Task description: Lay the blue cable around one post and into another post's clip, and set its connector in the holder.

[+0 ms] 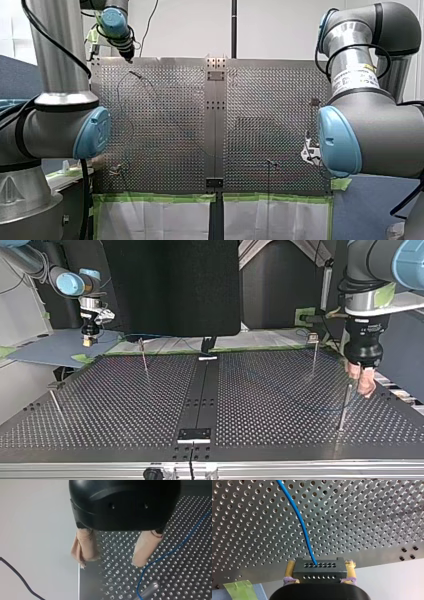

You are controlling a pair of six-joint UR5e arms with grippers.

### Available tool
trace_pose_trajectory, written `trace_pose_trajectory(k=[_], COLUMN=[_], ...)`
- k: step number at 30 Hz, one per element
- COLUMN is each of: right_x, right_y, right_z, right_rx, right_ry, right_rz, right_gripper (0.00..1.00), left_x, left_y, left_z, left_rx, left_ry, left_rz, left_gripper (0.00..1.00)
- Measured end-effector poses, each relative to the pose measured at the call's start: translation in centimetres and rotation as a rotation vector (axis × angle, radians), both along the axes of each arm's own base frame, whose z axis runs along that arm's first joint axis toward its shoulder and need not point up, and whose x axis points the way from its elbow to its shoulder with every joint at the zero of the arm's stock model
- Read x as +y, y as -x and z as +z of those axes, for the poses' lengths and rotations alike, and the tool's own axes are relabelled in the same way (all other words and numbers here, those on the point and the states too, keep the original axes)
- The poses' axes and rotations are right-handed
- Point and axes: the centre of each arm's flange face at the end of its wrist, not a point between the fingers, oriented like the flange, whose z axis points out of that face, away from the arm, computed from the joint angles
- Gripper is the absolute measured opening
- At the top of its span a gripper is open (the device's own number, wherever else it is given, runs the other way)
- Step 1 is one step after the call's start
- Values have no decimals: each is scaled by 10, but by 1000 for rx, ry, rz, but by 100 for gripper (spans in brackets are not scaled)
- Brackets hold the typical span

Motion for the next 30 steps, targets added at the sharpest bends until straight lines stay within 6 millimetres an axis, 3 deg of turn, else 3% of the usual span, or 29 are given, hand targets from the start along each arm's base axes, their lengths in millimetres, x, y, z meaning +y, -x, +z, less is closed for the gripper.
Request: trace_pose_trajectory(k=[30], right_x=[0], right_y=[0], right_z=[0], right_rx=[-1], right_ry=[0], right_rz=[0], right_gripper=[0], left_x=[0], left_y=[-1], left_z=[1], left_rx=[-9], left_ry=[-3], left_rz=[-1], left_gripper=[100])
